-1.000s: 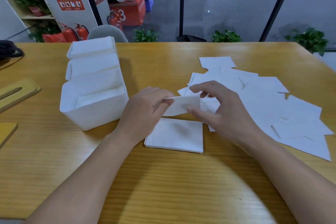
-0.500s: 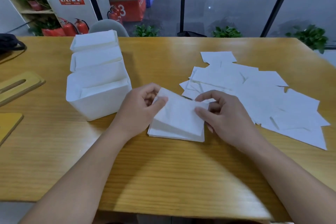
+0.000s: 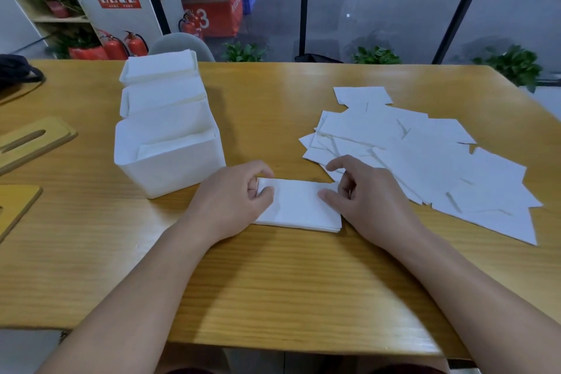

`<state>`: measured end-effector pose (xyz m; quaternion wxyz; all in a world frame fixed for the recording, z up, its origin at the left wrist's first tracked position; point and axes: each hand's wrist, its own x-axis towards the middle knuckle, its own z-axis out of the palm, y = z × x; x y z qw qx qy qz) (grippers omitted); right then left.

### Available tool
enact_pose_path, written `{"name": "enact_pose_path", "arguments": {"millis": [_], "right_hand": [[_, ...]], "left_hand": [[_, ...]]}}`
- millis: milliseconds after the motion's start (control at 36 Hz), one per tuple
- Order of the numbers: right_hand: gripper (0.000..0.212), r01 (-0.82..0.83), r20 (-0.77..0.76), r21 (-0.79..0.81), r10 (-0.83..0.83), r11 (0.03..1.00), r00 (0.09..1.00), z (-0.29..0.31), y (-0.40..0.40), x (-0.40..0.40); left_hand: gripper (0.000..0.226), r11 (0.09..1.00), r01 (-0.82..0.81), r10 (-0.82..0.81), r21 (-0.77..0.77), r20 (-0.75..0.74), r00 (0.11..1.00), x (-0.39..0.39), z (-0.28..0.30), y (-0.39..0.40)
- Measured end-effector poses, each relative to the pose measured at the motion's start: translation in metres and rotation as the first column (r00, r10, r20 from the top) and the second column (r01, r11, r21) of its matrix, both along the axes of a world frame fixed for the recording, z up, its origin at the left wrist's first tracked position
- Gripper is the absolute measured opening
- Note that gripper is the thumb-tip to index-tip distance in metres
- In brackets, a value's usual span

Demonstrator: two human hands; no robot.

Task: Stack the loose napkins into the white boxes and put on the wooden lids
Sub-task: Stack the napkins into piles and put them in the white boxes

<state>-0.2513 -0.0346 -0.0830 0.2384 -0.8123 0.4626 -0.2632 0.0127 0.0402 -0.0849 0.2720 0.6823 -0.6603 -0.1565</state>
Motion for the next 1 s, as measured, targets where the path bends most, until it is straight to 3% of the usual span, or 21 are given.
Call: {"name": "enact_pose_path", "arguments": {"millis": [167, 361, 667, 1000], "right_hand": [[0.03, -0.018, -0.004, 0.012, 0.018, 1.0, 1.0, 0.001, -0.001, -0.001], [0.016, 0.08, 0.019, -0.168, -0.077, 0.983, 0.997, 0.005, -0.016, -0.011], [0.012, -0.099, -0.283, -0.365, -0.009, 0.926, 0.959, 0.004, -0.055, 0.007], [0.021, -0.154, -0.354, -0.478, -0.029, 0.865, 0.935, 0.001, -0.059, 0.009]], "left_hand": [[0.007, 1.0, 0.027, -0.027, -0.008, 0.027, 0.999, -0.002, 0.003, 0.001], [0.007, 0.996, 0.091, -0.091, -0.006, 0.027, 0.995, -0.012, 0.004, 0.002], [0.008, 0.997, 0.073, -0.071, -0.039, 0.042, 0.997, -0.036, 0.0, -0.006], [0.007, 0.996, -0.002, -0.008, -0.087, -0.113, 0.994, -0.045, 0.008, -0.07]]}}
